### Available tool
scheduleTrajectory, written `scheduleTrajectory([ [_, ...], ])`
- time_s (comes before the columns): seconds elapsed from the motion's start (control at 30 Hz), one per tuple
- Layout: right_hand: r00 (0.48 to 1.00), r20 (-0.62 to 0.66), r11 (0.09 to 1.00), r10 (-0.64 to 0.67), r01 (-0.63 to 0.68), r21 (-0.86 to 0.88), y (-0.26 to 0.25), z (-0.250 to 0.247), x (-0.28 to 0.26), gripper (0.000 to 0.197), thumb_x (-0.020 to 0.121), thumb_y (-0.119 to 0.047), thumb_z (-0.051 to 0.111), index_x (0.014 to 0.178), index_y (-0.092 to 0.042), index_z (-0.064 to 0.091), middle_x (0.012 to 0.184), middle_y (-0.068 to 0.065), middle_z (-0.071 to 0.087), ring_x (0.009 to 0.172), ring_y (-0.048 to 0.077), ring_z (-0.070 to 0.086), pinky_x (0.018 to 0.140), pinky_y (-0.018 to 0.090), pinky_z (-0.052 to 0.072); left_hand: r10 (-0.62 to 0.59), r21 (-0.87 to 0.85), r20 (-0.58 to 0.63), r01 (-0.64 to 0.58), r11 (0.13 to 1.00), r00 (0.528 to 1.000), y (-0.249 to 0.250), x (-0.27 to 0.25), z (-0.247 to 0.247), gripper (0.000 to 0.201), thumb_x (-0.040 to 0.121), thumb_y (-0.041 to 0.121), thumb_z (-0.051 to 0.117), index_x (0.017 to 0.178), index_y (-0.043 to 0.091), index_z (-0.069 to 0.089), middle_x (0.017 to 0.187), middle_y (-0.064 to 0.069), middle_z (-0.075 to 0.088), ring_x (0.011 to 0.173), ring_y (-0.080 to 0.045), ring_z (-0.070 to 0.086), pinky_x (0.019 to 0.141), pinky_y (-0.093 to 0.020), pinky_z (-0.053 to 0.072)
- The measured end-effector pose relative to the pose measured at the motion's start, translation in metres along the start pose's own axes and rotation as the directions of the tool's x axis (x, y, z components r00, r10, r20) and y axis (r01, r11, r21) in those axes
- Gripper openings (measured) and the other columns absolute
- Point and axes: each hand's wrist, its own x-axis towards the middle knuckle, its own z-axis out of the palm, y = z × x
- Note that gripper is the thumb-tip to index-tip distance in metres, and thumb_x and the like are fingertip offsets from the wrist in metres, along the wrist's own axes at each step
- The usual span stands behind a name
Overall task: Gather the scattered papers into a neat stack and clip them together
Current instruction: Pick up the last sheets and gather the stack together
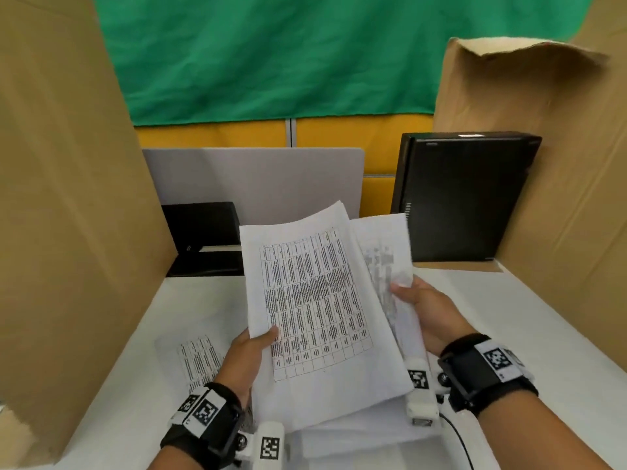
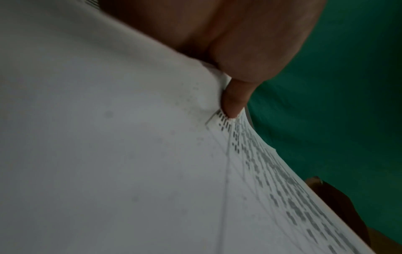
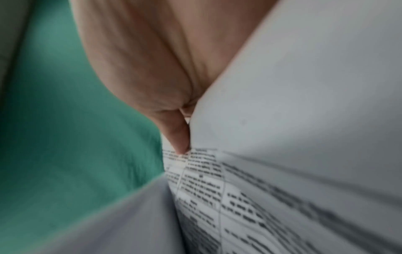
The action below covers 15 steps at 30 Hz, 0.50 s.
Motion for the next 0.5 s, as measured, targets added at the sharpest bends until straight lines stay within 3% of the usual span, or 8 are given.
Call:
scheduleTrajectory([
  [0.1,0.999,-0.040,0.999,-0.026,0.027,0.039,-0.017,-0.015,-0.004,0.032,0.101,-0.008,0.048,0.129,-0.011,0.064,0.124,0.020,0.071,0.113,0.041,0.067,0.100,0.057,0.050,-0.046,-0.030,0.043,0.047,0.998,0.998,-0.003,0.002,-0.007,0.027,0.089,0.024,0.069,0.115,0.017,0.068,0.113,-0.011,0.076,0.109,-0.034,0.068,0.102,-0.055,0.047],
  [0.17,1.000,-0.018,0.999,-0.018,0.018,0.032,-0.020,-0.018,-0.010,0.032,0.102,-0.008,0.048,0.129,-0.012,0.065,0.125,0.019,0.071,0.113,0.039,0.068,0.102,0.056,0.049,-0.040,-0.037,0.086,0.043,0.998,0.995,-0.004,0.003,-0.005,0.030,0.089,0.022,0.068,0.118,0.015,0.067,0.113,-0.010,0.076,0.108,-0.034,0.069,0.100,-0.056,0.048],
  [0.33,0.998,0.055,1.000,-0.012,0.011,0.025,-0.016,-0.010,-0.022,0.035,0.103,-0.018,0.049,0.135,-0.013,0.063,0.130,0.019,0.068,0.119,0.038,0.065,0.108,0.056,0.045,0.096,0.065,0.175,-0.109,0.992,0.980,0.001,0.003,0.017,0.035,0.084,0.021,0.075,0.118,0.021,0.068,0.114,-0.002,0.076,0.112,-0.024,0.068,0.105,-0.047,0.047],
  [0.37,0.997,0.074,0.999,-0.026,0.024,0.038,-0.021,-0.005,-0.026,0.036,0.104,-0.027,0.047,0.134,-0.015,0.064,0.130,0.017,0.069,0.118,0.036,0.067,0.106,0.054,0.048,0.127,0.072,0.163,-0.140,0.988,0.978,0.004,0.003,0.021,0.033,0.084,0.016,0.075,0.116,0.022,0.069,0.113,-0.003,0.076,0.111,-0.024,0.069,0.101,-0.042,0.051],
  [0.43,0.986,0.142,0.996,-0.085,0.078,0.052,-0.033,0.001,-0.037,0.044,0.102,-0.045,0.041,0.131,-0.021,0.066,0.129,0.008,0.071,0.117,0.026,0.069,0.102,0.047,0.052,0.233,0.088,0.113,-0.243,0.966,0.966,0.013,0.003,0.028,0.032,0.086,0.002,0.070,0.108,0.025,0.066,0.111,-0.006,0.075,0.103,-0.021,0.070,0.079,-0.024,0.058],
  [0.5,0.971,0.182,0.987,-0.156,0.161,-0.015,-0.047,0.007,-0.046,0.041,0.097,-0.044,0.048,0.131,-0.026,0.063,0.129,0.000,0.071,0.119,0.019,0.068,0.104,0.043,0.052,0.359,0.122,0.079,-0.367,0.922,0.930,0.026,0.000,0.035,0.046,0.087,-0.004,0.066,0.117,0.030,0.058,0.119,-0.003,0.069,0.101,-0.015,0.069,0.067,-0.015,0.057],
])
